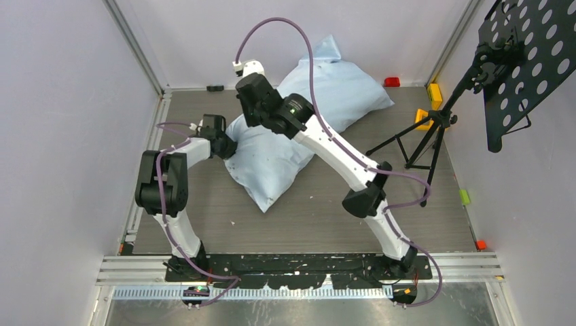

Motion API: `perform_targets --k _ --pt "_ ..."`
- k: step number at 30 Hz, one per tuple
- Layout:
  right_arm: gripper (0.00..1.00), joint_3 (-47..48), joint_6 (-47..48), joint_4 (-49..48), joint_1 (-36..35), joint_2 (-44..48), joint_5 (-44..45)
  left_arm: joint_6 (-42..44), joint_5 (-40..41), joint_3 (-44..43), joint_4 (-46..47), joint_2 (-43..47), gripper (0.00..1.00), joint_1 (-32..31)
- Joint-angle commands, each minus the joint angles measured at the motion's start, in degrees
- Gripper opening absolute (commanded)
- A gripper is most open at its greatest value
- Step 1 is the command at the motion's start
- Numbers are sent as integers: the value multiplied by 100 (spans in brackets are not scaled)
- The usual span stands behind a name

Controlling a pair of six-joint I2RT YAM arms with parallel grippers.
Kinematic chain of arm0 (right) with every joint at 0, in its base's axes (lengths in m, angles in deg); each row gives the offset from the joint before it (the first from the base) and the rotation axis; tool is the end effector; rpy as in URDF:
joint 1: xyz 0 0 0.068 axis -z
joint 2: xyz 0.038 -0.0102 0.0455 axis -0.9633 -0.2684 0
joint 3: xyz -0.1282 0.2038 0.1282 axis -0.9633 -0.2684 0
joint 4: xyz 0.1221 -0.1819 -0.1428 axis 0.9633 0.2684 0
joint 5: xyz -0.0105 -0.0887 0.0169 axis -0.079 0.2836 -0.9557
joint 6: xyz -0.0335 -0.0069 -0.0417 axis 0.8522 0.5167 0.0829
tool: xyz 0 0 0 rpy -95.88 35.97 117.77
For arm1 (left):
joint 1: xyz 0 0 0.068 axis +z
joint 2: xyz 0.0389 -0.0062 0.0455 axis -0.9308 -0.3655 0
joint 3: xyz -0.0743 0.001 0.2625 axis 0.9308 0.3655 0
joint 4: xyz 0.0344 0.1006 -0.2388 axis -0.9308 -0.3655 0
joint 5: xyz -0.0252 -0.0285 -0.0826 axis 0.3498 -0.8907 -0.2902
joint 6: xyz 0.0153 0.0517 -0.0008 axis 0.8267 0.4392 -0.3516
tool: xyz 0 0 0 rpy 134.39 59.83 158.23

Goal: Put the pillow into the pillowcase

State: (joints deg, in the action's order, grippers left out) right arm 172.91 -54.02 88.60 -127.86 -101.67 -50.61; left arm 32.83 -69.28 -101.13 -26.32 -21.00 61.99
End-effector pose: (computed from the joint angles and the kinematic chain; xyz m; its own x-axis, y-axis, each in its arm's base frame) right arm 0.2986 0.3790 0.4041 -0.4795 -0.2050 -0.8533 -0.4277 0.9036 0.0232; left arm 0.3726 -0.0434 0.1602 -0.5794 -0.7337 -0.3551 -0.5568 0.6744 -0.4849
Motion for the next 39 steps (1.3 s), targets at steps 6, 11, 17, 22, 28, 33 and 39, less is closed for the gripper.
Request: perform_targets --k 6,11,17,22,28,33,39 --pt "38 -2398 -18 -353 -278 1583 1014 63 -164 356 -772 128 0 -214" --pt "67 -3710 -79 -742 -280 2198 1348 140 -109 176 -1010 230 0 -190" --pt "73 -4683 -215 -1176 -120 2183 1344 249 -88 18 -1211 240 0 -104" --pt "59 -5079 -434 -1872 418 1955 342 283 -158 40 -1253 340 0 -101" --pt "0 -3102 -234 -871 349 1653 928 283 -175 196 -1168 346 0 -99" --pt "0 -1177 240 -102 -210 1426 1317 170 -261 269 -1009 100 0 -99" --pt "0 -1882 162 -144 -167 1493 1293 163 -245 214 -1099 165 0 -94"
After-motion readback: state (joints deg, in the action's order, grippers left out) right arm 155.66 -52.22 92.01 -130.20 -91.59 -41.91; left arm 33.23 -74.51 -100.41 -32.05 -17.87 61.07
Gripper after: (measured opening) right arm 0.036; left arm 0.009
